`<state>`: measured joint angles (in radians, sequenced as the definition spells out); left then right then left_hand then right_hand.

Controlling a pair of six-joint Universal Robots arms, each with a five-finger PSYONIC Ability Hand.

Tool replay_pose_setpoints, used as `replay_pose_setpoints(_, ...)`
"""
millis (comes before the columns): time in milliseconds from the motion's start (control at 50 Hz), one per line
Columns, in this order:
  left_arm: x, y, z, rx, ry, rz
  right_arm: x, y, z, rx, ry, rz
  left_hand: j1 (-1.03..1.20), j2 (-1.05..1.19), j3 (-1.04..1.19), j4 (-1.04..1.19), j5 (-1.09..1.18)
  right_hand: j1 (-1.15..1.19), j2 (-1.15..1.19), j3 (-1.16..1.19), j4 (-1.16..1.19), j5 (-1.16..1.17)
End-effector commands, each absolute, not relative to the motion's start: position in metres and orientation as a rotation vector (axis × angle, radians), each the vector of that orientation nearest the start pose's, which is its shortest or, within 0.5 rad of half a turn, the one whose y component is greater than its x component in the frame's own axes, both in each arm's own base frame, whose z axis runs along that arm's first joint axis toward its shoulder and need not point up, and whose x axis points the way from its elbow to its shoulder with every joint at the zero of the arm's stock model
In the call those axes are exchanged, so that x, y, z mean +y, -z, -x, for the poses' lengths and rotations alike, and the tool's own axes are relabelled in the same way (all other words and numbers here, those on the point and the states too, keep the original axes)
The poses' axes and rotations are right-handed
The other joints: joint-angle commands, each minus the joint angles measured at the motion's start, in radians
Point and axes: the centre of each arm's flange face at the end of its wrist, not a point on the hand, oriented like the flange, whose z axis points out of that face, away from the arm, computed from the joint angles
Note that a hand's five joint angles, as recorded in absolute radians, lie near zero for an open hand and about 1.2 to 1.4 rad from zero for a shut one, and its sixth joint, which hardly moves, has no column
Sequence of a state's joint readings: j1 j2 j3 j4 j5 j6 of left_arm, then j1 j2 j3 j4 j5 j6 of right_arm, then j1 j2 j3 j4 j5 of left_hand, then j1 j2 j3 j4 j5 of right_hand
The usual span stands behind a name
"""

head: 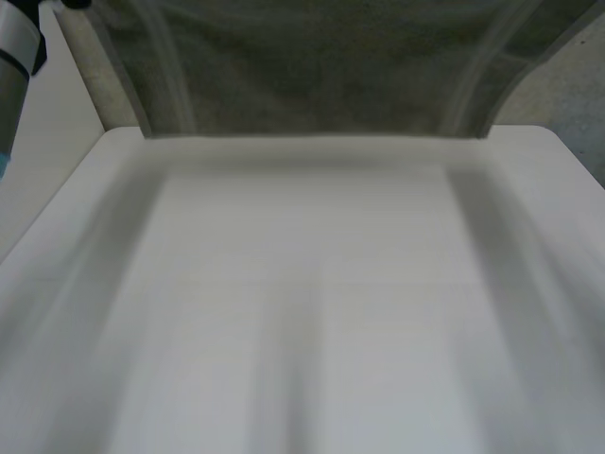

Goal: Fold the towel.

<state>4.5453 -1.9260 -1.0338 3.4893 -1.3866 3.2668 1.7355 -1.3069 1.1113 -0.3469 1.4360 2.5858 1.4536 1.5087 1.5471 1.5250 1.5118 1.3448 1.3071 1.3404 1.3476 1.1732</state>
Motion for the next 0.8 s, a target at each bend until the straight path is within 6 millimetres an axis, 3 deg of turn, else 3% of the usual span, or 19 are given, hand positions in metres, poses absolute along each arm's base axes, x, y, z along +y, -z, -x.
replay_pose_setpoints(20, -0.375, -0.319, 0.215, 1.879, 2.645, -0.566, -0.355, -0.335, -0.208, 1.780, 2.630, 0.954, -0.057, -0.112, -0.151, -0.129, -0.290, 0.052, 0.089, 0.056, 0.049, 0.049)
replay_pose_setpoints(40, -0.375, -0.319, 0.215, 1.879, 2.645, -0.566, -0.355, -0.335, -0.208, 1.781, 2.629, 0.954, -0.057, -0.112, -0.151, -0.129, -0.290, 0.052, 0.089, 0.056, 0.049, 0.049)
replay_pose_setpoints(120, -0.356, -0.249, 0.208, 2.168, 2.437, -0.620, -0.332, -0.267, -0.210, 1.976, 2.307, 1.074, -0.057, -0.112, -0.151, -0.129, -0.290, 0.052, 0.089, 0.056, 0.049, 0.049)
replay_pose_setpoints(180, -0.351, -0.234, 0.204, 2.232, 2.386, -0.626, -0.325, -0.249, -0.209, 2.018, 2.233, 1.092, -0.057, -0.112, -0.151, -0.129, -0.290, 0.052, 0.089, 0.056, 0.049, 0.049)
replay_pose_setpoints(220, -0.342, -0.210, 0.195, 2.336, 2.292, -0.619, -0.312, -0.224, -0.207, 2.073, 2.124, 1.122, -0.057, -0.112, -0.151, -0.129, -0.290, 0.052, 0.089, 0.056, 0.049, 0.049)
replay_pose_setpoints(240, -0.342, -0.210, 0.195, 2.337, 2.291, -0.619, -0.312, -0.224, -0.207, 2.074, 2.123, 1.122, -0.057, -0.112, -0.151, -0.129, -0.290, 0.052, 0.089, 0.056, 0.049, 0.049)
replay_pose_setpoints(280, -0.332, -0.191, 0.188, 2.427, 2.210, -0.617, -0.302, -0.210, -0.200, 2.123, 2.045, 1.126, -0.057, -0.112, -0.151, -0.129, -0.290, 0.052, 0.089, 0.056, 0.049, 0.049)
replay_pose_setpoints(360, -0.318, -0.184, 0.184, 2.458, 2.157, -0.645, -0.293, -0.216, -0.189, 2.147, 2.058, 1.122, -0.057, -0.112, -0.151, -0.129, -0.290, 0.052, 0.089, 0.056, 0.049, 0.049)
replay_pose_setpoints(420, -0.304, -0.191, 0.175, 2.410, 2.126, -0.699, -0.281, -0.234, -0.178, 2.160, 2.108, 1.130, -0.057, -0.112, -0.151, -0.129, -0.290, 0.052, 0.089, 0.056, 0.049, 0.049)
replay_pose_setpoints(460, -0.288, -0.205, 0.165, 2.342, 2.116, -0.749, -0.266, -0.260, -0.166, 2.194, 2.139, 1.132, -0.057, -0.112, -0.151, -0.129, -0.290, 0.052, 0.089, 0.056, 0.049, 0.049)
replay_pose_setpoints(520, -0.281, -0.216, 0.160, 2.298, 2.135, -0.765, -0.259, -0.272, -0.161, 2.226, 2.130, 1.125, -0.057, -0.112, -0.151, -0.129, -0.290, 0.052, 0.089, 0.056, 0.049, 0.049)
replay_pose_setpoints(560, -0.273, -0.234, 0.151, 2.247, 2.178, -0.761, -0.250, -0.293, -0.152, 2.287, 2.085, 1.095, -0.057, -0.112, -0.151, -0.129, -0.290, 0.052, 0.089, 0.056, 0.049, 0.049)
replay_pose_setpoints(620, -0.270, -0.240, 0.148, 2.269, 2.194, -0.776, -0.248, -0.302, -0.152, 2.279, 2.015, 1.110, -0.057, -0.112, -0.151, -0.129, -0.290, 0.052, 0.089, 0.056, 0.049, 0.049)
replay_pose_setpoints(700, -0.270, -0.237, 0.151, 2.314, 2.194, -0.792, -0.261, -0.292, -0.156, 2.253, 1.946, 1.133, -0.057, -0.112, -0.151, -0.129, -0.290, 0.052, 0.089, 0.056, 0.049, 0.049)
replay_pose_setpoints(740, -0.281, -0.212, 0.153, 2.440, 2.114, -0.789, -0.278, -0.273, -0.160, 2.269, 1.840, 1.136, -0.057, -0.112, -0.151, -0.129, -0.290, 0.052, 0.089, 0.056, 0.049, 0.049)
replay_pose_setpoints(760, -0.282, -0.212, 0.153, 2.441, 2.113, -0.789, -0.278, -0.273, -0.160, 2.269, 1.839, 1.136, -0.057, -0.112, -0.151, -0.129, -0.290, 0.052, 0.089, 0.056, 0.049, 0.049)
replay_pose_setpoints(800, -0.291, -0.187, 0.168, 2.558, 2.033, -0.856, -0.292, -0.252, -0.170, 2.296, 1.742, 1.156, -0.057, -0.112, -0.151, -0.129, -0.290, 0.052, 0.089, 0.056, 0.049, 0.049)
